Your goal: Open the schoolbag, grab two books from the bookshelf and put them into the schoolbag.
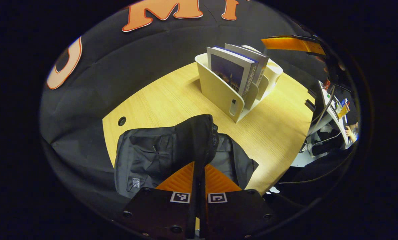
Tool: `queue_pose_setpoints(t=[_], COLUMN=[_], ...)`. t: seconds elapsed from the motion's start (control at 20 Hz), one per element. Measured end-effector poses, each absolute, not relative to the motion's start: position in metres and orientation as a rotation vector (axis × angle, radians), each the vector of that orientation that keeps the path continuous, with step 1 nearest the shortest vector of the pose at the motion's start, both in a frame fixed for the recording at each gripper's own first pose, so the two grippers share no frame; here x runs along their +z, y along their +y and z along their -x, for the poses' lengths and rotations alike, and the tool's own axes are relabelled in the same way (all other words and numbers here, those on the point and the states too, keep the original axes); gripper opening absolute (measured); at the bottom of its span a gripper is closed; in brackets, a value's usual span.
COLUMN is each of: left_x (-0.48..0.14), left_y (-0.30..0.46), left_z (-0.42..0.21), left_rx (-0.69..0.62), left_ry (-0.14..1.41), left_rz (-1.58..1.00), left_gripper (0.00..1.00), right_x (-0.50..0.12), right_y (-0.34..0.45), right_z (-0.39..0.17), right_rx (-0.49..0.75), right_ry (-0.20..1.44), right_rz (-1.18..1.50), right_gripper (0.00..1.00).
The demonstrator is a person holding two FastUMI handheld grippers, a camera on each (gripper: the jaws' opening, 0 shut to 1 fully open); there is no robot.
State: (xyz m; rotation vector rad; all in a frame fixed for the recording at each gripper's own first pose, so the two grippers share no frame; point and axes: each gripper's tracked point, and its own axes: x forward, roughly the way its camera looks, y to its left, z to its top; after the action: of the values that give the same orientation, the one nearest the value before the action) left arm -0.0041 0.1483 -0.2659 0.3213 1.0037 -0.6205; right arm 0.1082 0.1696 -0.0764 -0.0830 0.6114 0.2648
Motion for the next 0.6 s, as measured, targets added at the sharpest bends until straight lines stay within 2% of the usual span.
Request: queue_pose_setpoints(t=[0.6], left_x=[-0.239], left_y=[0.163], left_z=[-0.017], left_rx=[-0.776], left_ry=[1.05], left_rz=[-0.306], left_gripper=[0.06], right_x=[-0.094], right_y=[0.197], right_z=[-0.143], right_rx=[0.276], right_ry=[0.814], right_rz=[0.118], right_gripper=[0.96])
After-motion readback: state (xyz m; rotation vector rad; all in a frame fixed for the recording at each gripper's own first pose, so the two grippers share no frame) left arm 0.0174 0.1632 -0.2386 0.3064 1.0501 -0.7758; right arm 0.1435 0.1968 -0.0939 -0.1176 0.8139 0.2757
